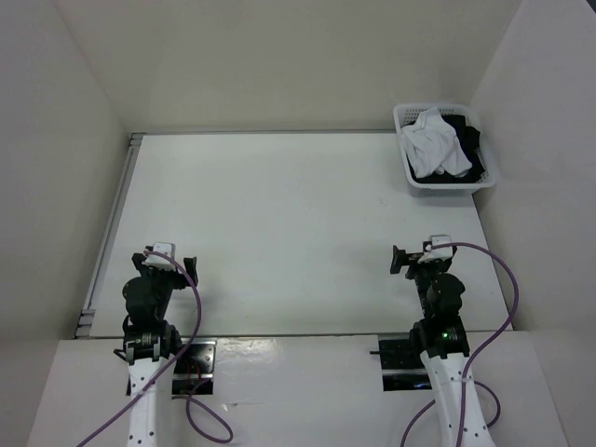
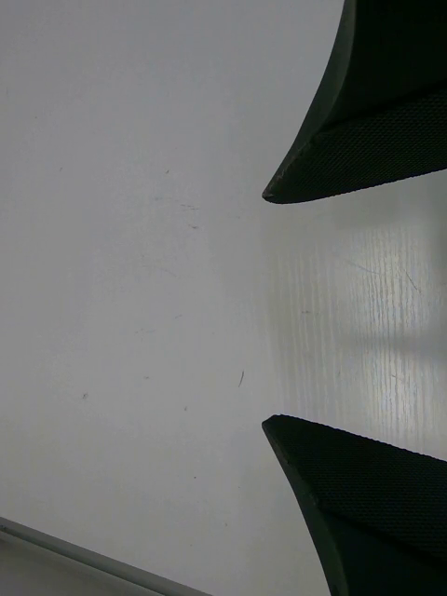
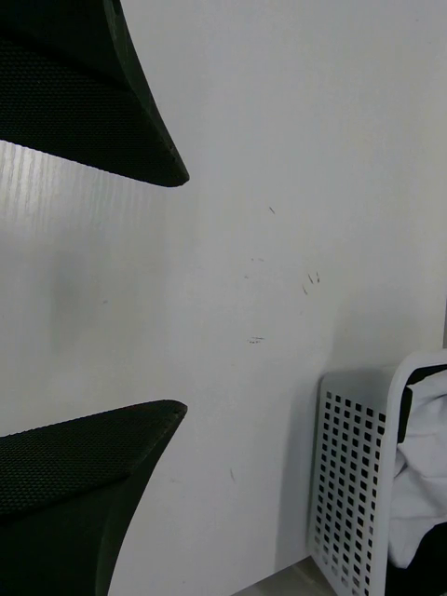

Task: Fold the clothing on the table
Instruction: Grab the skirt from the pile

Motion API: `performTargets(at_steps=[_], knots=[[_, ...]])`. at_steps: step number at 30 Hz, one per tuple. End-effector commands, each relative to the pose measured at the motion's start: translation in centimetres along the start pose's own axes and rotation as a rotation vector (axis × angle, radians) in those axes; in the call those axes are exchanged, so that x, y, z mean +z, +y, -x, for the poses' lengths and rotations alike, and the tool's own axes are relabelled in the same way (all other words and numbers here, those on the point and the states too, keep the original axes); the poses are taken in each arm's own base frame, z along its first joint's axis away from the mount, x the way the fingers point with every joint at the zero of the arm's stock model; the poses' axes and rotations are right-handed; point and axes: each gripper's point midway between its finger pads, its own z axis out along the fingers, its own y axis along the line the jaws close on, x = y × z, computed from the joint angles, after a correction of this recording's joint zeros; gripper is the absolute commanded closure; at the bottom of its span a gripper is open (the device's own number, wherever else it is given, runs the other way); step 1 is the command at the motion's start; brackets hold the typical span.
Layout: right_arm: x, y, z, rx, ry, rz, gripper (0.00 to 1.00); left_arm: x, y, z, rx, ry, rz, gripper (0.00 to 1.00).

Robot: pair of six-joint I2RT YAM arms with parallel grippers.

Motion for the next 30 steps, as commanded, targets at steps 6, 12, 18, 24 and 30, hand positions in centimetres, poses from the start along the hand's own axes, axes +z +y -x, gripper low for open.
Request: performTargets(at_steps=[6, 12, 18, 24, 30], knots=[[0.1, -0.2, 0.5, 0.01, -0.067, -0.012, 0.01, 0.1, -0.1, 2.1, 0.029, -0.135, -0.002, 0.0], [-0.4, 0.5, 3.8, -0.07, -0.145, 0.046, 0.01, 0.1, -0.1, 2.1, 0.029, -0.135, -0.002, 0.0], [-4.2, -0.6, 17.0, -0.143, -0.507, -0.008, 0.01, 0.1, -0.1, 2.1, 0.029, -0.135, -0.002, 0.0], [-9.3, -2.7, 26.6, -0.159, -0.717, -0.129, 0.01, 0.1, -0.1, 2.1, 0.029, -0.135, -0.002, 0.0], [-3.2, -5.8, 25.5, -0.055, -0.275, -0.254, 0.01, 0.1, -0.1, 2.1, 0.029, -0.135, -0.002, 0.0]])
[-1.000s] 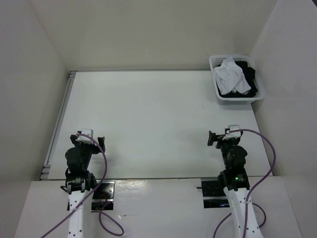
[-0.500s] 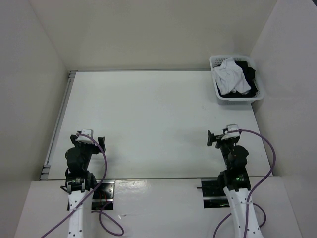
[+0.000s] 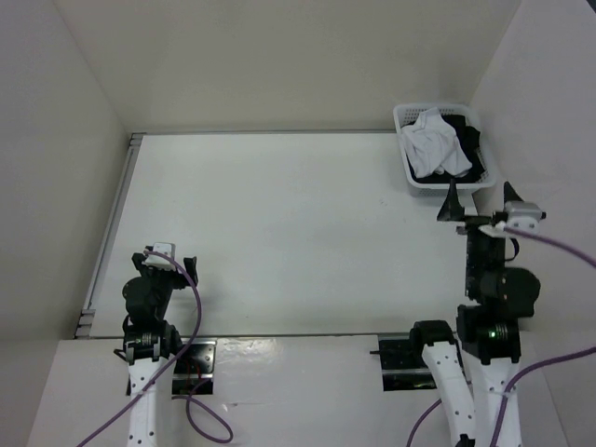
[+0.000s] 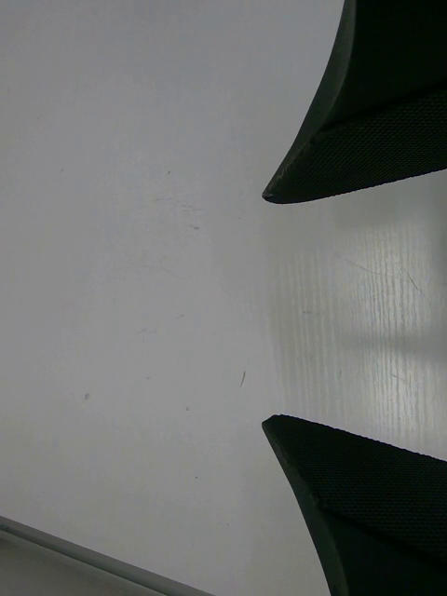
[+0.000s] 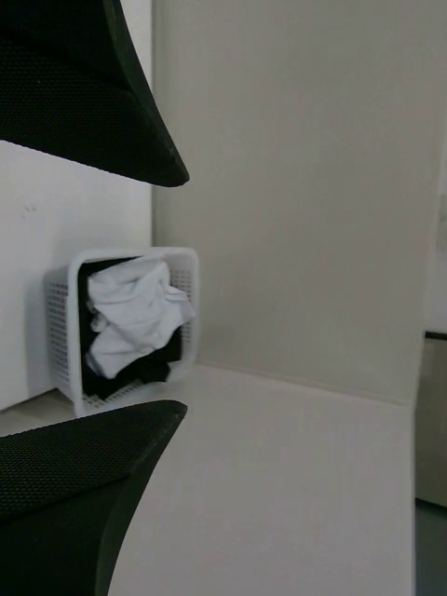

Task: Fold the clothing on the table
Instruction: Grab the skirt from the pile

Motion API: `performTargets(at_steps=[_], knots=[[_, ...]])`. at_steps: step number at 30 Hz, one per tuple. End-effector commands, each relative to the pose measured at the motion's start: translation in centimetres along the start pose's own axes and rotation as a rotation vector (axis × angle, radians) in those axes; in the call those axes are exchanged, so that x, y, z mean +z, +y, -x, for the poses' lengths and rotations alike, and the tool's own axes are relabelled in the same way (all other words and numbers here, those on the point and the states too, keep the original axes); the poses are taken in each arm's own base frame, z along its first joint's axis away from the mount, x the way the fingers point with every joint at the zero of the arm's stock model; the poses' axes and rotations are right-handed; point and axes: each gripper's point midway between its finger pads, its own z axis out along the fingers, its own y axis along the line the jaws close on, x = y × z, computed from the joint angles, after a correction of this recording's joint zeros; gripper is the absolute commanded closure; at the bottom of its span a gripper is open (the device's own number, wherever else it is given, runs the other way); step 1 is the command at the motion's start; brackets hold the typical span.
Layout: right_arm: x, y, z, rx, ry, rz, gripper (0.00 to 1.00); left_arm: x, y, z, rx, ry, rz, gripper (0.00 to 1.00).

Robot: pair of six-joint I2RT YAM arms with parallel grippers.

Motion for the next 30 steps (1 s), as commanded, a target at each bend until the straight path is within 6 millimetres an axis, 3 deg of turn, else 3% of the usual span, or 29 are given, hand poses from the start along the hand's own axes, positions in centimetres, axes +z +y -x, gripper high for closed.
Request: performTargets(at_steps=[1, 6, 9, 11, 12, 15, 18, 19, 20, 21, 22, 24, 26, 27, 28, 29, 30], knots=[[1.4, -0.7, -4.8, 0.037, 0.274, -0.077, 0.01, 0.1, 0.0, 2.0, 0.028, -0.133, -0.001, 0.0], [1.3, 0.8, -9.5, -0.025, 0.544, 0.023, 0.01, 0.1, 0.0, 2.0, 0.028, -0.133, -0.001, 0.0], [1.5, 0.2, -10.5, -0.1, 0.588, 0.034, 0.01, 0.1, -0.2, 2.1, 0.029, -0.134, -0.012, 0.0], [1.5, 0.0, -11.8, -0.142, 0.623, 0.044, 0.01, -0.2, -0.2, 3.5, 0.037, -0.168, -0.008, 0.0], [1.1, 0.9, -13.3, -0.134, 0.673, 0.093, 0.01, -0.8, 0.0, 5.1, 0.032, -0.202, 0.004, 0.0], [0.6, 2.5, -15.3, -0.121, 0.745, 0.187, 0.01, -2.1, -0.5, 8.7, 0.01, -0.274, -0.018, 0.0], [1.3, 3.7, -16.2, -0.08, 0.784, 0.234, 0.01, -4.2, 0.1, 13.8, 0.005, -0.398, 0.021, 0.0], [2.2, 3.9, -16.9, -0.039, 0.819, 0.222, 0.01, -6.1, 1.7, 18.8, -0.052, -0.514, 0.113, 0.0], [2.6, 4.2, -18.2, -0.03, 0.861, 0.224, 0.01, -6.6, 2.0, 20.0, -0.091, -0.529, 0.128, 0.0], [3.5, 4.0, -17.9, -0.013, 0.859, 0.212, 0.01, -8.8, 2.1, 24.0, -0.094, -0.601, 0.139, 0.0], [4.1, 4.2, -18.3, 0.009, 0.874, 0.203, 0.01, -7.3, 2.6, 23.9, -0.113, -0.5, 0.15, 0.0], [5.3, 3.7, -20.0, 0.031, 0.954, 0.176, 0.01, -6.5, 3.2, 25.8, -0.129, -0.418, 0.166, 0.0], [5.6, 3.0, -21.8, 0.073, 1.047, 0.129, 0.01, -4.3, 5.0, 27.8, -0.161, -0.244, 0.225, 0.0], [6.9, 2.7, -23.3, 0.089, 1.102, 0.109, 0.01, -1.0, 5.8, 26.4, -0.178, -0.093, 0.237, 0.0], [7.1, 2.5, -24.3, 0.112, 1.149, 0.099, 0.01, -0.4, 5.8, 25.0, -0.191, 0.036, 0.237, 0.0], [6.4, 2.3, -25.4, 0.142, 1.229, 0.089, 0.01, -0.2, 5.0, 27.7, -0.182, 0.031, 0.176, 0.0], [7.7, 1.7, -27.2, 0.176, 1.278, 0.075, 0.01, 2.1, 4.5, 25.1, -0.188, 0.178, 0.125, 0.0]])
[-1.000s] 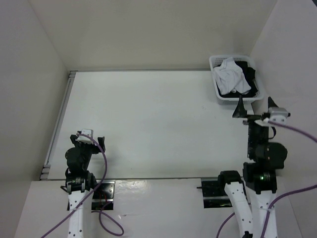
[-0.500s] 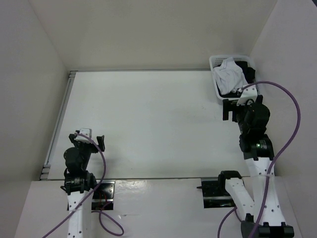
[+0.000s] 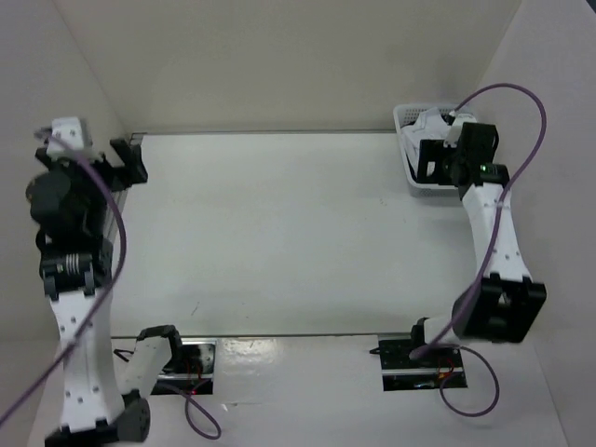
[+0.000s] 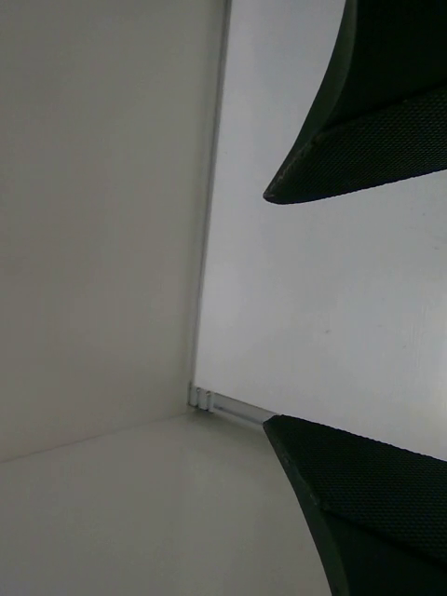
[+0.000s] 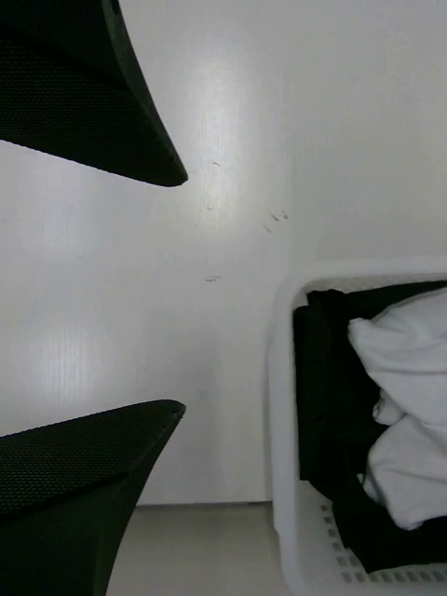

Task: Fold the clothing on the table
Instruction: Grab the skirt from the pile

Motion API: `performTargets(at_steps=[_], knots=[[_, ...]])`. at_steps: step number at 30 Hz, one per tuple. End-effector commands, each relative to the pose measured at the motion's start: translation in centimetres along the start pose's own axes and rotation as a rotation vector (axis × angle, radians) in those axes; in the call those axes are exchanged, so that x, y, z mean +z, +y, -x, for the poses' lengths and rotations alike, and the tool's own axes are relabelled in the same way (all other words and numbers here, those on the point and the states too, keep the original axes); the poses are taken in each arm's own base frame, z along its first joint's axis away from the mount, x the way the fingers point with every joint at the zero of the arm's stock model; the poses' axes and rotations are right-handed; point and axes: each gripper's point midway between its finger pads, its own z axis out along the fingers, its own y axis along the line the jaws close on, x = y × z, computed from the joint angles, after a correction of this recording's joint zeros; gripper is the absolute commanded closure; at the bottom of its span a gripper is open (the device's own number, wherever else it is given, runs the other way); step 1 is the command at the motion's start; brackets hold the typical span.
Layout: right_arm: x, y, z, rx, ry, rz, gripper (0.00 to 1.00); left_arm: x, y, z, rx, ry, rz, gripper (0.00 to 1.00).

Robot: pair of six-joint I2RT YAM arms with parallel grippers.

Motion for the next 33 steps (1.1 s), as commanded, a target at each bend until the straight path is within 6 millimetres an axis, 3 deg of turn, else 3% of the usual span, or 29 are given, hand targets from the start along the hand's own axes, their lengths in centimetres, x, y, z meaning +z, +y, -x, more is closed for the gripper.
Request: performTargets(at_steps=[1, 3, 4, 6, 7, 8, 9, 10, 12, 13, 14, 16, 17, 20, 23, 27, 33], knots=[[3.2, -1.7, -1.4, 0.151, 0.192, 0.005, 0.01, 2.4, -0.8, -10.0, -0.033, 0.48, -0.061, 0.0], [4.1, -2.1, -0.8, 0.187, 0.239, 0.028, 0.01, 3.5, -2.7, -13.3, -0.049, 0.58, -0.199, 0.0], [5.5, -1.7, -1.5, 0.197, 0.28, 0.059, 0.01, 4.4, -2.9, -13.9, -0.069, 0.568, -0.218, 0.0], [6.5, -2.2, -0.9, 0.161, 0.24, 0.08, 0.01, 5.2, -3.7, -14.8, -0.092, 0.53, -0.277, 0.0], [6.2, -2.7, -0.1, 0.145, 0.191, 0.078, 0.01, 5.4, -3.3, -16.3, -0.1, 0.553, -0.266, 0.0], [6.5, -3.7, -0.3, 0.124, 0.173, 0.021, 0.01, 5.7, -3.0, -16.1, -0.081, 0.538, -0.262, 0.0], [6.5, -4.0, 0.7, 0.077, 0.132, -0.014, 0.01, 6.1, -1.6, -16.6, -0.06, 0.549, -0.18, 0.0], [6.6, -4.9, 2.5, 0.034, 0.065, -0.106, 0.01, 6.4, -1.0, -16.5, -0.039, 0.536, -0.153, 0.0], [7.0, -5.9, 4.1, 0.015, 0.023, -0.169, 0.01, 6.9, -0.2, -17.4, -0.012, 0.56, -0.12, 0.0], [8.3, -6.5, 4.0, 0.015, 0.038, -0.191, 0.04, 7.2, -0.1, -17.6, -0.012, 0.562, -0.12, 0.0], [8.4, -6.9, 5.6, 0.015, 0.01, -0.209, 0.07, 7.4, -0.4, -19.0, -0.016, 0.599, -0.129, 0.0], [9.6, -7.8, 6.4, 0.016, -0.008, -0.247, 0.16, 7.6, -0.4, -19.8, -0.015, 0.647, -0.135, 0.0], [10.6, -8.4, 6.7, 0.016, -0.009, -0.275, 0.24, 7.8, 0.0, -20.6, -0.013, 0.677, -0.118, 0.0], [12.5, -9.5, 7.7, 0.019, -0.03, -0.319, 0.29, 7.5, 0.2, -21.9, -0.014, 0.709, -0.106, 0.0], [13.7, -10.2, 8.8, 0.0, -0.051, -0.347, 0.33, 7.3, 0.1, -22.0, -0.019, 0.72, -0.114, 0.0], [16.9, -10.5, 8.2, -0.002, -0.028, -0.344, 0.39, 7.1, 0.1, -22.2, -0.021, 0.731, -0.114, 0.0], [19.9, -10.7, 8.3, -0.012, -0.015, -0.332, 0.42, 6.9, 0.1, -22.3, -0.012, 0.73, -0.117, 0.0]])
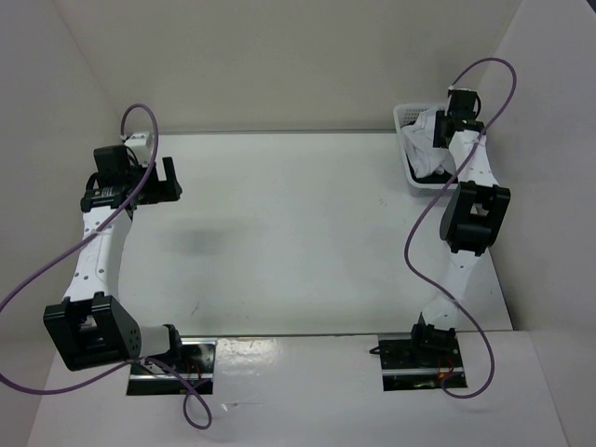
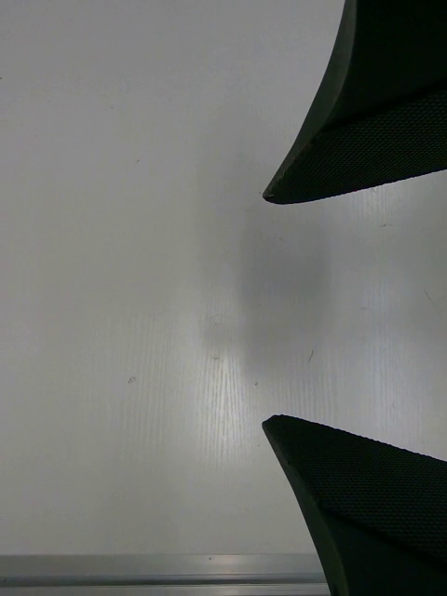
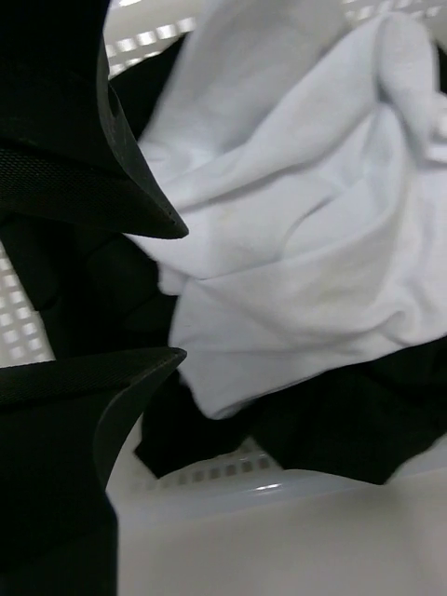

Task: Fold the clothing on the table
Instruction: Grab the skirt from the pile

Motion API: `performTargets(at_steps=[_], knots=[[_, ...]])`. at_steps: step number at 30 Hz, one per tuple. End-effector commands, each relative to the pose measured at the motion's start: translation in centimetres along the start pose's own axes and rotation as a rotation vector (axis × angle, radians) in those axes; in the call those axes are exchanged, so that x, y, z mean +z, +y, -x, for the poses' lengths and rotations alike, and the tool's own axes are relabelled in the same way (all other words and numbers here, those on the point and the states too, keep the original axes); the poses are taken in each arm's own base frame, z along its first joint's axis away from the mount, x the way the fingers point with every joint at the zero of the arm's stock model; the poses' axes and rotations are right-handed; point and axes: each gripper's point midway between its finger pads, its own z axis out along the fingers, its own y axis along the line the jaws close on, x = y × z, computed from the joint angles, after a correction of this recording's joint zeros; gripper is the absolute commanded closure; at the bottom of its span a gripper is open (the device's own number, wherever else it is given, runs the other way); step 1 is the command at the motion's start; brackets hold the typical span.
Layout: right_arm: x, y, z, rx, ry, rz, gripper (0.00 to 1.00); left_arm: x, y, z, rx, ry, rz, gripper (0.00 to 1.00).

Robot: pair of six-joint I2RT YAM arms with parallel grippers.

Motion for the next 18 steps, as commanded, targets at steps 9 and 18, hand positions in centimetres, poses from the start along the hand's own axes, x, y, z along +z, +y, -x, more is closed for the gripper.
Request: performTargets(at_steps=[9, 18], knots=[[3.3, 0.3, 3.8, -0.021, -0.068, -0.014, 0.52, -0.4, 0.1, 0.5, 0.027, -0.03, 0.011, 0.0], [6.9, 2.8, 0.4, -0.087, 0.041, -0.016, 0.52, -0.4, 0.1, 0.5, 0.027, -0.03, 0.011, 0.0]])
